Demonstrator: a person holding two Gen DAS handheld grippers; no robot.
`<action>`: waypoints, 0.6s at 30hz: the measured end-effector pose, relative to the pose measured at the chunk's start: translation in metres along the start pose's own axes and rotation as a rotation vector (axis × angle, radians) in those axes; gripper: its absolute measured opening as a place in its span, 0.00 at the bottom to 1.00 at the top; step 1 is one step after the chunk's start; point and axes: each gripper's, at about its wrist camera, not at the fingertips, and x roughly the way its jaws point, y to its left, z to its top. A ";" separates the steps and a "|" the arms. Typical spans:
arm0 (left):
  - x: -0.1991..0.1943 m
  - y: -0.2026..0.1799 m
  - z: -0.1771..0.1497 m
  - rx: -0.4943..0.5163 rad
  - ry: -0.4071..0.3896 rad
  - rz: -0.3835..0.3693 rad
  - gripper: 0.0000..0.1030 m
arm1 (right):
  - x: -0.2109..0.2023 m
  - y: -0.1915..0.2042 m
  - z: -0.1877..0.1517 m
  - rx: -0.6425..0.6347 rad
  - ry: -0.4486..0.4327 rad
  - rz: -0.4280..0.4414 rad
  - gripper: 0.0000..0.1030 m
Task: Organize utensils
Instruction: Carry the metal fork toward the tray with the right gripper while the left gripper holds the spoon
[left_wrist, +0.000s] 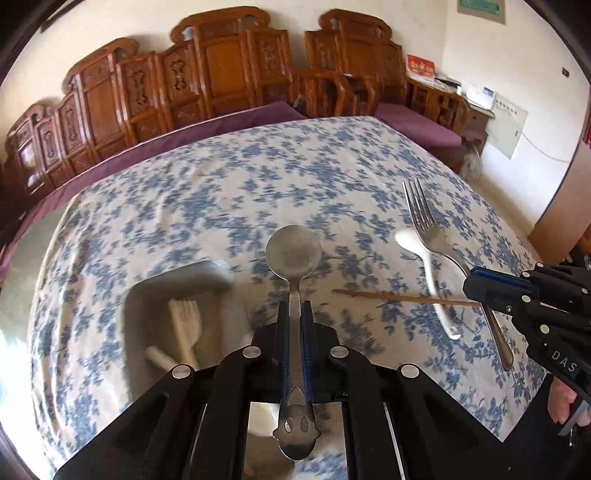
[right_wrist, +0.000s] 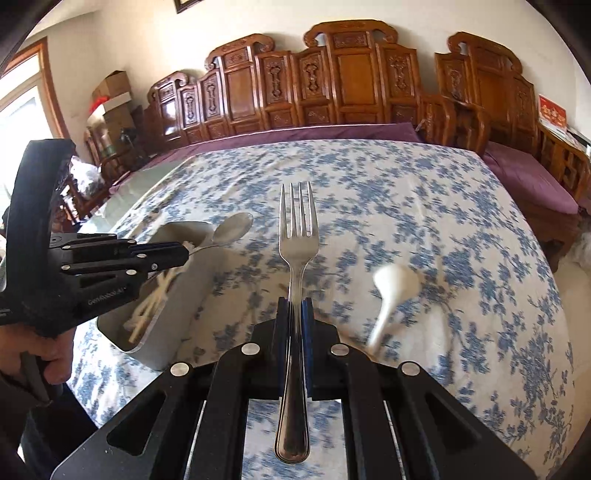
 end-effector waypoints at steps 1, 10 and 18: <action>-0.003 0.006 -0.003 -0.007 -0.001 0.006 0.05 | 0.002 0.006 0.001 -0.006 0.001 0.008 0.09; -0.005 0.054 -0.033 -0.072 0.017 0.048 0.05 | 0.020 0.055 0.008 -0.072 0.028 0.058 0.09; 0.014 0.078 -0.043 -0.122 0.036 0.076 0.05 | 0.031 0.080 0.014 -0.103 0.053 0.081 0.09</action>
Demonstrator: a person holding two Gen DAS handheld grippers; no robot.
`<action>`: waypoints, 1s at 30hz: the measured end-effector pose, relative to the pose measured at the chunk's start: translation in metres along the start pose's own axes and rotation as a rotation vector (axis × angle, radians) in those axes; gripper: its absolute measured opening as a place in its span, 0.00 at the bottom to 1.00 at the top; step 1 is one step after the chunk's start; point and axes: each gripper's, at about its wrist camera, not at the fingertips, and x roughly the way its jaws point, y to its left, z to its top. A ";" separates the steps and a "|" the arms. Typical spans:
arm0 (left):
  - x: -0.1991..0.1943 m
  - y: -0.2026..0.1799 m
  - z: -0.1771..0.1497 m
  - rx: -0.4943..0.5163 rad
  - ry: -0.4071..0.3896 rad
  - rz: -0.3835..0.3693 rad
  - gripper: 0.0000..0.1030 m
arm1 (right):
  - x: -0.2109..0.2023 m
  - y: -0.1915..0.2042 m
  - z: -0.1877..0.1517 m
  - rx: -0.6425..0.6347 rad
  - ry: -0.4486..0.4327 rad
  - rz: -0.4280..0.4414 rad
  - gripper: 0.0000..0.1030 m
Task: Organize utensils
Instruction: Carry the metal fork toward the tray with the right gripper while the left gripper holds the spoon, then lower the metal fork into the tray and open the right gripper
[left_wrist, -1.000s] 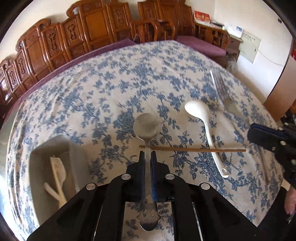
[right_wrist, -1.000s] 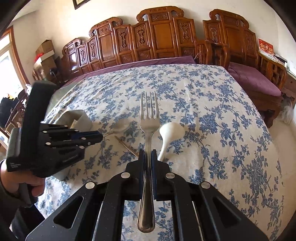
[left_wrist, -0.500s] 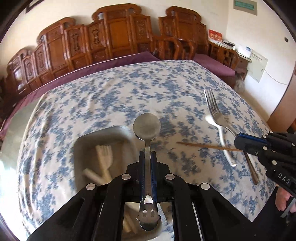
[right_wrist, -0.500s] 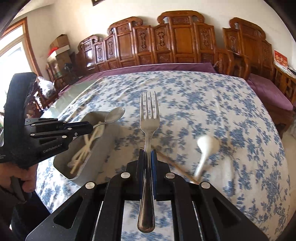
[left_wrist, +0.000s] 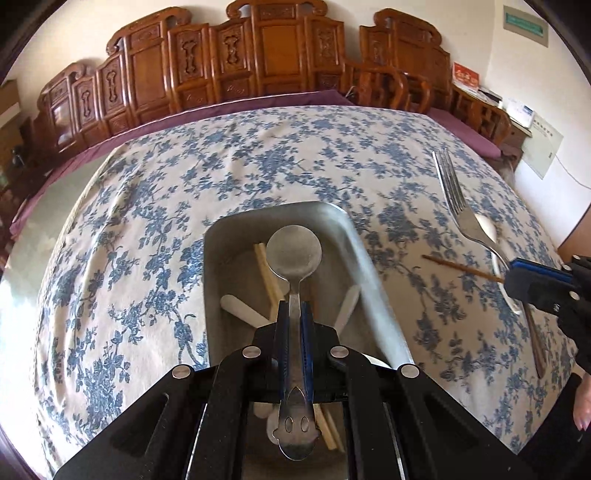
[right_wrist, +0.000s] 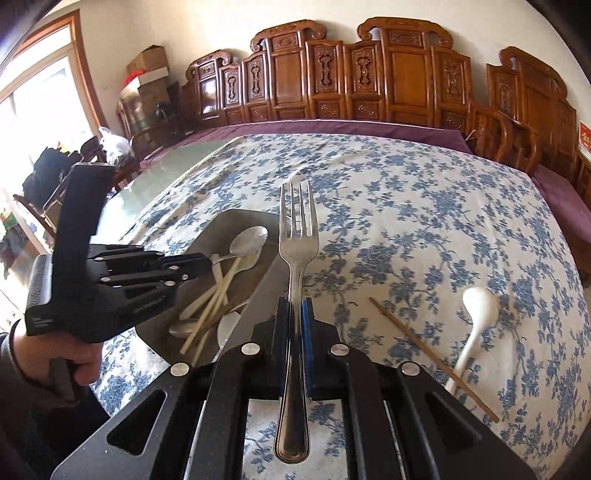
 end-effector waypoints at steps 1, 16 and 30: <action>0.003 0.002 0.000 -0.004 0.004 0.000 0.05 | 0.001 0.002 0.001 -0.003 0.002 0.003 0.09; 0.023 0.012 0.002 -0.058 0.032 -0.027 0.08 | 0.017 0.014 0.005 -0.022 0.037 0.000 0.09; -0.028 0.049 0.006 -0.093 -0.081 -0.009 0.11 | 0.044 0.046 0.018 -0.022 0.065 0.032 0.09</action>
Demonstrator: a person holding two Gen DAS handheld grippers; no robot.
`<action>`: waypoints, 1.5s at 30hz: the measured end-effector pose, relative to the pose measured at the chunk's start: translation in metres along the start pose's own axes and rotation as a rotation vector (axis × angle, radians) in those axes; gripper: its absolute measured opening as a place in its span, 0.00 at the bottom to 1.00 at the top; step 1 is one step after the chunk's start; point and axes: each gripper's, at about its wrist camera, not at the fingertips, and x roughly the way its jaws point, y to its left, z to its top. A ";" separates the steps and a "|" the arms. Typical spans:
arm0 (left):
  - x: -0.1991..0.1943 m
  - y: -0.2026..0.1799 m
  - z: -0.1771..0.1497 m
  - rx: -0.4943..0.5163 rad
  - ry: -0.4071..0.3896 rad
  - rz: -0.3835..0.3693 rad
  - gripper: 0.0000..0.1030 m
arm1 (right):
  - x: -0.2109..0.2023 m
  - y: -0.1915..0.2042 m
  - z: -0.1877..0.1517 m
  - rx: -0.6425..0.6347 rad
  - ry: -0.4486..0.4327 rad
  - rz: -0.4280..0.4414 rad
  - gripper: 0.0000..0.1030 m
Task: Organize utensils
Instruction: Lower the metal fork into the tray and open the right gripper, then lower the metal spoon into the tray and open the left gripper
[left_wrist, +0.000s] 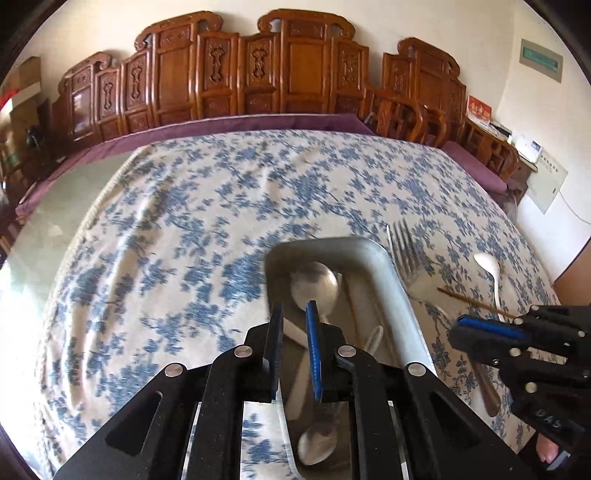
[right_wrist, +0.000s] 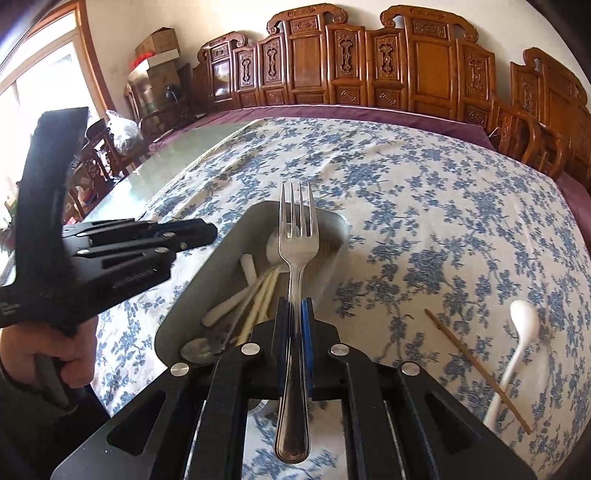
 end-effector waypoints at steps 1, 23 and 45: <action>-0.001 0.004 0.000 -0.008 -0.002 0.001 0.11 | 0.003 0.003 0.002 0.000 0.003 0.004 0.09; -0.014 0.031 0.004 -0.064 -0.035 0.025 0.11 | 0.057 0.027 0.003 0.012 0.039 0.024 0.10; -0.022 -0.047 -0.005 0.033 -0.064 -0.100 0.66 | -0.074 -0.134 -0.065 0.060 -0.043 -0.253 0.19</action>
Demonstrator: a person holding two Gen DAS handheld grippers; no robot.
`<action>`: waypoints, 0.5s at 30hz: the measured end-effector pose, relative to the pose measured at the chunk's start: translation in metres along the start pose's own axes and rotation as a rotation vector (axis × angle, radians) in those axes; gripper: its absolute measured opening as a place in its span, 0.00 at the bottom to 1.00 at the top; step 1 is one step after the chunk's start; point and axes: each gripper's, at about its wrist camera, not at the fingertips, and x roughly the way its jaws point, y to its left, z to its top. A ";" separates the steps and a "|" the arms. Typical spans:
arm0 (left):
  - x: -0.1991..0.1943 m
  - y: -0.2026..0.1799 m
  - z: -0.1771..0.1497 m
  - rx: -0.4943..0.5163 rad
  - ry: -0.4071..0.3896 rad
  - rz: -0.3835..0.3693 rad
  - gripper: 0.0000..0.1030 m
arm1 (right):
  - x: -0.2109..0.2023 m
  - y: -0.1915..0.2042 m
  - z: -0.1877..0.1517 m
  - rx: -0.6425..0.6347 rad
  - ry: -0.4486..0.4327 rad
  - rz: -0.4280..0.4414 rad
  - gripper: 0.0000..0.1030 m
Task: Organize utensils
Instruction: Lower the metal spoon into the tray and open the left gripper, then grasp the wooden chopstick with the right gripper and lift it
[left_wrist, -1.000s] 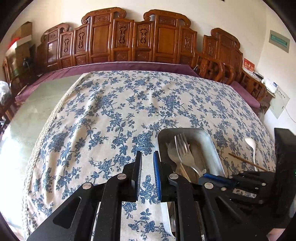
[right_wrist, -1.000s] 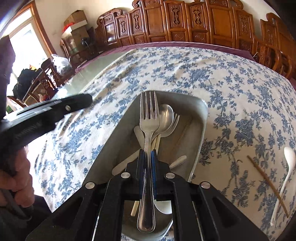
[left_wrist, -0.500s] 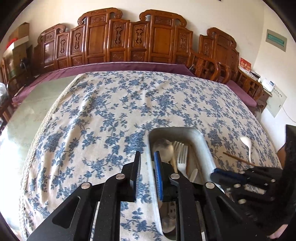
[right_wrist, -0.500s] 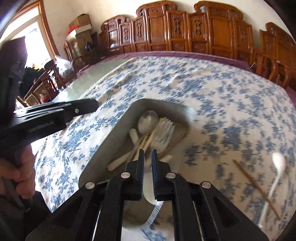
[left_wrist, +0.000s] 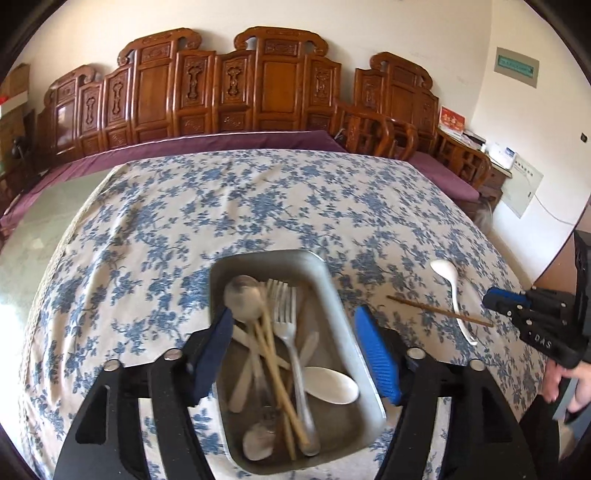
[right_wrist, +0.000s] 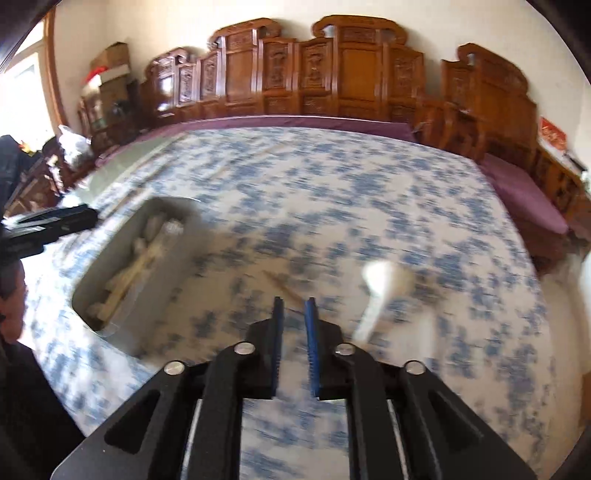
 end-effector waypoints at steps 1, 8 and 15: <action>0.001 -0.003 -0.001 0.005 0.002 -0.003 0.66 | 0.001 -0.008 -0.005 -0.013 0.010 -0.018 0.19; 0.008 -0.031 -0.009 0.057 0.022 -0.023 0.67 | 0.016 -0.036 -0.027 -0.016 0.081 -0.045 0.19; 0.011 -0.051 -0.015 0.094 0.032 -0.041 0.67 | 0.029 -0.032 -0.026 -0.057 0.110 -0.030 0.20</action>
